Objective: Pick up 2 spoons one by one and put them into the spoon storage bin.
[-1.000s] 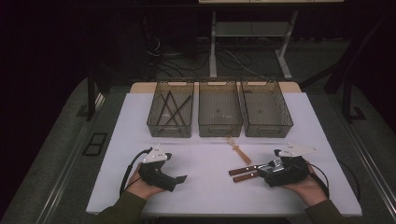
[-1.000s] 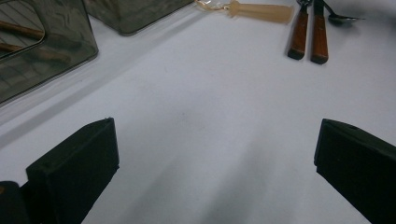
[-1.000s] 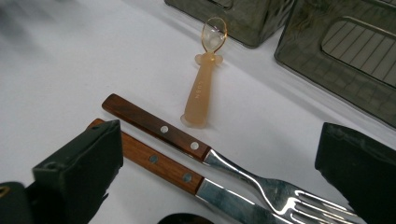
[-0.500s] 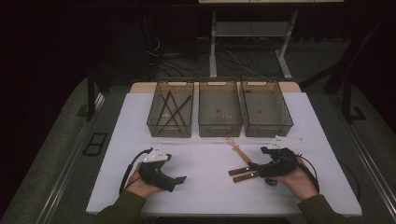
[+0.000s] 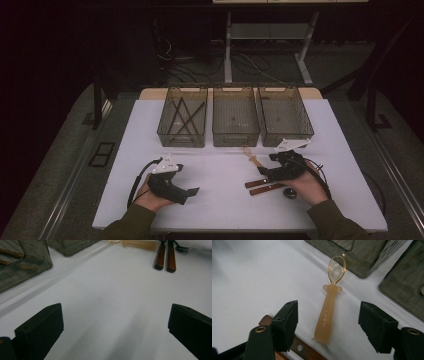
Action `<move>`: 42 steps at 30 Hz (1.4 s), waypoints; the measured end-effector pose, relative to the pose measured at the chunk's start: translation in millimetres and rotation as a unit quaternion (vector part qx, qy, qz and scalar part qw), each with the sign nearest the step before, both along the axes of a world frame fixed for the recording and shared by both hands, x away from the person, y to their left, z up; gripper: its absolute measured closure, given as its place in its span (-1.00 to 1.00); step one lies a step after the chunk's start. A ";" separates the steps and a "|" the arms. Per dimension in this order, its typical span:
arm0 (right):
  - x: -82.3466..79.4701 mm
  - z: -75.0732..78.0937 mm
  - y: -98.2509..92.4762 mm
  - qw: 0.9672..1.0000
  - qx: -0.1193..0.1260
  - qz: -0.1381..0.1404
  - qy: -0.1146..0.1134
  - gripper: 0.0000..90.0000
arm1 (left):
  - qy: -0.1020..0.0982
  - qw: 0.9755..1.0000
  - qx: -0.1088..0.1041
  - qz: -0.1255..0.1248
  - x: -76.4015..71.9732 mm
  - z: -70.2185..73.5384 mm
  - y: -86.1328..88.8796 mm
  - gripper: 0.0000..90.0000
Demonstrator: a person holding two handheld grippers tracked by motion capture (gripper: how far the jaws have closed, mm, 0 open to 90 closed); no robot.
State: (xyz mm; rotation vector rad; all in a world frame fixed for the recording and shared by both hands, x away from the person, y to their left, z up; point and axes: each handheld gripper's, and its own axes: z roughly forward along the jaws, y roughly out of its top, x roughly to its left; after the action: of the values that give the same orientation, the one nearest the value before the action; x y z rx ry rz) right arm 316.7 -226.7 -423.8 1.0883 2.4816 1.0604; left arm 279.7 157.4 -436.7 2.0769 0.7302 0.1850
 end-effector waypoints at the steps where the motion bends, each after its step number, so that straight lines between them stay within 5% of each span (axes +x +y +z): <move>1: 1.6 -1.0 1.0 1.000 -0.003 0.002 0.002 -0.21 | 0.000 1.000 0.000 0.000 0.1 -0.1 0.1 -1.00; 18: 10.2 -15.4 9.0 0.998 -0.034 0.018 0.046 0.32 | 0.005 1.000 0.002 -0.004 0.4 -1.0 -0.9 -1.00; 24: 8.1 -17.4 12.0 0.997 -0.059 0.024 0.032 0.42 | 0.008 1.000 0.005 -0.008 0.3 -1.7 -1.9 -1.00; 42: 6.6 -17.3 13.2 0.997 -0.063 0.025 0.029 0.65 | 0.009 1.000 0.006 -0.010 0.2 -2.6 -3.1 -1.00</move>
State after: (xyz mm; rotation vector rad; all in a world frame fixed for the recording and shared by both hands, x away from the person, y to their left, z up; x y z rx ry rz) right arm 323.2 -213.5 -441.2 1.0390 2.5952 0.8847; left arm 279.9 154.3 -439.3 2.1000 0.7202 0.1590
